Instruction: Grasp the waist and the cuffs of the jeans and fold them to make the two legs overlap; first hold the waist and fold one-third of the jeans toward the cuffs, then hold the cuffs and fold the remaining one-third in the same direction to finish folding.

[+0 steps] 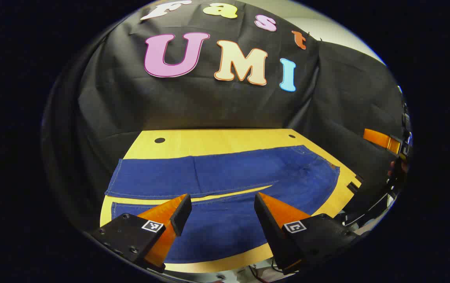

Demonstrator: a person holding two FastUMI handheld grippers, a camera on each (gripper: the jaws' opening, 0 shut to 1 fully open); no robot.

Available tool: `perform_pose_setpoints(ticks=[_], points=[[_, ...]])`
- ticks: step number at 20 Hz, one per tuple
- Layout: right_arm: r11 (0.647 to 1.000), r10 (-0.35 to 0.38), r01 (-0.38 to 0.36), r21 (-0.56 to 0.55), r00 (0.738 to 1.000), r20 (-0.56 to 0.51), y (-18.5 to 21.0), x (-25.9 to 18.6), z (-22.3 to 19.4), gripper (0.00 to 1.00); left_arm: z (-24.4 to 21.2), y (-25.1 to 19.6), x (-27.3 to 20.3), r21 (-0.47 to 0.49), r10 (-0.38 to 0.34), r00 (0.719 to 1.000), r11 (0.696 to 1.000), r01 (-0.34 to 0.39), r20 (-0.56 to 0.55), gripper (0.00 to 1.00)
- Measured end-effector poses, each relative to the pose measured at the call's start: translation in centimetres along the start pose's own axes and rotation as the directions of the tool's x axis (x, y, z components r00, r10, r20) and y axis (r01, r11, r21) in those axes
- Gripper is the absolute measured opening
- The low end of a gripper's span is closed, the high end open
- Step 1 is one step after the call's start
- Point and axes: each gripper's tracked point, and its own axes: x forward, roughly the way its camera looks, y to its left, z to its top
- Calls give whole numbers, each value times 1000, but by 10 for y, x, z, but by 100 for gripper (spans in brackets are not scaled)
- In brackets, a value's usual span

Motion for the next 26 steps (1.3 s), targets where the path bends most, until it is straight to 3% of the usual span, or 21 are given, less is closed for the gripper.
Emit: perform_pose_setpoints(ticks=[1, 2, 6, 8, 12, 13, 14, 17, 19, 20, 21, 24, 25, 26], points=[[1000, 8, -7, 7, 1000, -6, 4, -3, -2, 93, -7, 2, 0, 19, -11, 1000, 1000, 11, -21, 95], [1000, 6, -6, 12, 1000, -13, 4, -3, -6, 98, -14, 7, 0, 45, -18, 999, 999, 20, -39, 95], [1000, -22, 22, 2, 999, -49, 1, -12, -20, 98, -39, 15, 0, 153, -83, 989, 983, 102, -125, 95], [999, -36, 37, 7, 998, -59, -3, -15, -23, 93, -52, 16, -5, 216, -133, 974, 961, 171, -181, 95], [998, -57, 57, 1, 995, -84, -11, -14, -34, 98, -77, 34, -7, 319, -173, 942, 910, 264, -286, 95], [998, -63, 62, -15, 994, -87, -13, -13, -34, 93, -86, 39, -9, 328, -182, 930, 899, 288, -319, 95], [998, -67, 65, -27, 994, -87, -14, -13, -35, 98, -93, 45, -11, 344, -182, 918, 887, 308, -353, 95], [998, -60, 56, -41, 993, -97, -11, -8, -39, 98, -118, 64, -20, 390, -178, 863, 836, 386, -472, 90], [998, -52, 47, -39, 992, -116, -9, -4, -46, 98, -134, 81, -33, 389, -174, 813, 810, 439, -556, 93], [998, -50, 45, -41, 991, -127, -9, -2, -50, 98, -141, 91, -39, 380, -162, 788, 806, 453, -595, 87], [998, -53, 48, -43, 989, -135, -9, 1, -53, 98, -146, 102, -43, 371, -150, 764, 805, 463, -628, 93], [998, -51, 45, -39, 988, -144, -7, 8, -58, 98, -155, 115, -50, 345, -133, 708, 801, 489, -694, 93], [998, -51, 46, -40, 988, -146, -6, 11, -59, 98, -158, 119, -53, 338, -130, 690, 799, 498, -712, 88], [998, -51, 45, -40, 987, -150, -6, 15, -62, 98, -161, 124, -57, 330, -125, 671, 795, 509, -731, 91]])
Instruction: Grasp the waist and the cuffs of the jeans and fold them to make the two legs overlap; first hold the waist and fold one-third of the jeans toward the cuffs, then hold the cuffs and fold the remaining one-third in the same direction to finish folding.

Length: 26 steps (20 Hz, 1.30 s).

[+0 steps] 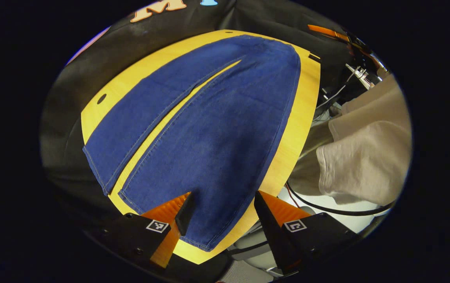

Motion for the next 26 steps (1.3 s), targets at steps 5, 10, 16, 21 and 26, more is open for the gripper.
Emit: perform_pose_setpoints(ticks=[5, 10, 16, 21, 26], points=[[1000, 2, -2, 1, 1000, -20, 0, 14, -2, 98, -25, 3, 9, 46, -18, 995, 999, 23, -102, 92], [1000, 5, -5, -9, 999, -44, -1, 25, -6, 98, -40, 7, 20, 83, -16, 983, 996, 32, -184, 92], [1000, 1, -1, -5, 997, -76, -3, 32, -17, 94, -45, 12, 22, 110, 0, 971, 994, 27, -238, 95], [1000, 19, -17, 20, 996, -93, 2, 39, -22, 98, -43, 11, 26, 136, -2, 957, 990, 43, -289, 94], [999, 22, -20, 32, 997, -77, 6, 44, -16, 98, -44, 8, 27, 128, -5, 958, 991, 44, -288, 95]])
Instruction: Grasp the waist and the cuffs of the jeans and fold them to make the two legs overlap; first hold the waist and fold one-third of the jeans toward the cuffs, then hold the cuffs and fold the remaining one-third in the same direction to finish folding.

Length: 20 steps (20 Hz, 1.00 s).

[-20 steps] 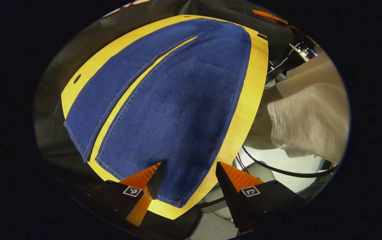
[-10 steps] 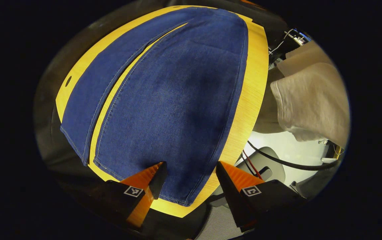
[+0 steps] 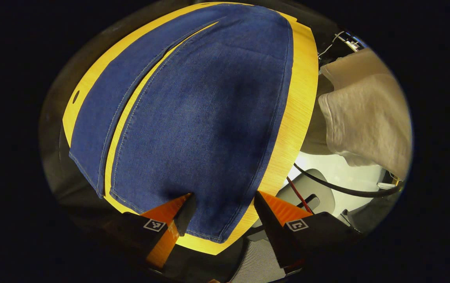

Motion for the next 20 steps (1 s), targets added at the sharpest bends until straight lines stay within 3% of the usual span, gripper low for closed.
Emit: perform_pose_setpoints(ticks=[1, 3, 7, 8, 9, 10, 11, 16, 20], points=[[1000, 0, 0, 3, 1000, 2, 1, 0, 1, 93, 0, 0, 0, 5, 0, 1000, 1000, 0, -12, 94], [1000, -1, 1, 6, 1000, 0, 3, -1, -2, 98, -1, 4, 0, 12, -1, 1000, 1000, 1, -25, 90], [1000, -13, 13, -10, 1000, -5, 2, -8, -7, 98, 3, 13, 2, 49, -7, 1000, 999, 7, 10, 42], [1000, -12, 12, -12, 1000, -12, 1, -9, -9, 93, 2, 12, 3, 64, -11, 1000, 998, 10, 19, 24], [1000, -3, 3, -17, 1000, -28, 1, -10, -11, 98, 3, 13, 1, 67, -20, 1000, 998, 18, 21, 17], [999, 7, -8, -32, 999, -43, 2, -10, -15, 93, 2, 15, 0, 66, -32, 999, 997, 31, 16, 4], [997, 20, -24, -70, 997, -68, -1, -11, -18, 98, 1, 15, 1, 58, -46, 999, 997, 45, 10, 4], [964, 11, -56, -260, 985, -170, -34, -10, -27, 99, 2, 15, 1, 63, -96, 995, 993, 97, -14, 1], [913, 74, -181, -364, 954, -290, -47, 7, -30, 99, 1, 16, 0, 61, -115, 993, 991, 117, -33, 1]])
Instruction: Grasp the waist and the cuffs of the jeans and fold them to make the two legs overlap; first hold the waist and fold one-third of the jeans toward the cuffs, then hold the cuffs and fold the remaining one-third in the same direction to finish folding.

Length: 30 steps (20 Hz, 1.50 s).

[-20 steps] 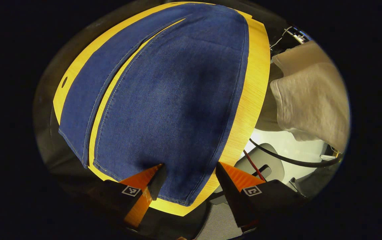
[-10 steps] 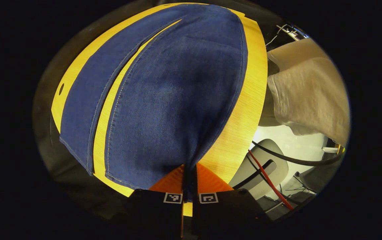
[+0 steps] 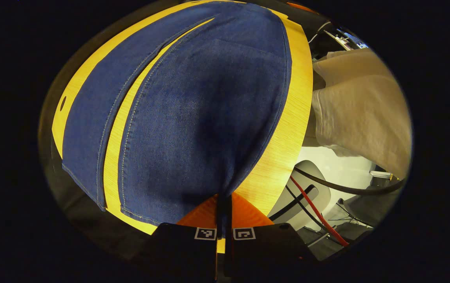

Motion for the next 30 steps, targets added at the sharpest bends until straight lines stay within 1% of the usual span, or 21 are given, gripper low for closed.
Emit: perform_pose_setpoints(ticks=[3, 5, 7, 9, 11, 13, 14, 16, 17, 18, 22, 24, 25, 26, 28, 30], points=[[995, 55, -59, -76, 997, -60, -20, 16, 2, 99, 0, -1, 0, -38, -28, 1000, 999, 28, -13, 1], [985, 85, -101, -139, 989, -118, -33, 30, -2, 99, 1, -1, -2, -81, -31, 999, 996, 28, -34, 1], [961, 111, -155, -227, 975, -195, -48, 47, -10, 99, 0, 0, -1, -107, -22, 999, 994, 17, -46, 1], [929, 141, -226, -294, 949, -283, -53, 60, -20, 100, 1, 1, 0, -141, -9, 999, 990, 1, -51, 1], [880, 174, -310, -359, 915, -363, -49, 72, -31, 100, 1, 0, 1, -177, -1, 998, 984, -10, -60, 1], [813, 184, -388, -433, 878, -442, -49, 82, -47, 99, 1, 1, 1, -201, 8, 997, 979, -23, -79, 1], [774, 174, -421, -474, 860, -479, -54, 89, -57, 99, 1, 1, 2, -202, 13, 996, 979, -30, -87, 1], [700, 149, -465, -542, 837, -526, -59, 97, -72, 100, 2, 1, 2, -206, 20, 995, 978, -41, -101, 1], [657, 127, -486, -576, 825, -551, -64, 98, -77, 100, 2, 1, 2, -214, 23, 994, 976, -45, -107, 1], [625, 109, -506, -595, 811, -575, -67, 95, -82, 100, 2, 1, 2, -224, 24, 994, 973, -48, -111, 1], [527, 73, -583, -618, 756, -651, -86, 92, -99, 100, 2, 1, 2, -236, 30, 990, 970, -62, -138, 1], [489, 53, -605, -628, 739, -671, -92, 92, -107, 100, 2, 1, 2, -236, 30, 988, 970, -65, -150, 1], [468, 48, -622, -627, 727, -685, -92, 91, -111, 100, 2, 1, 2, -240, 29, 988, 969, -65, -152, 1], [449, 46, -635, -628, 719, -694, -95, 92, -117, 99, 2, 1, 3, -245, 28, 988, 967, -65, -153, 1], [418, 40, -648, -636, 713, -700, -95, 95, -122, 99, 2, 0, 2, -253, 25, 987, 965, -64, -157, 1], [401, 22, -652, -643, 709, -705, -96, 99, -128, 99, 2, 0, 2, -250, 25, 985, 966, -67, -168, 1]])
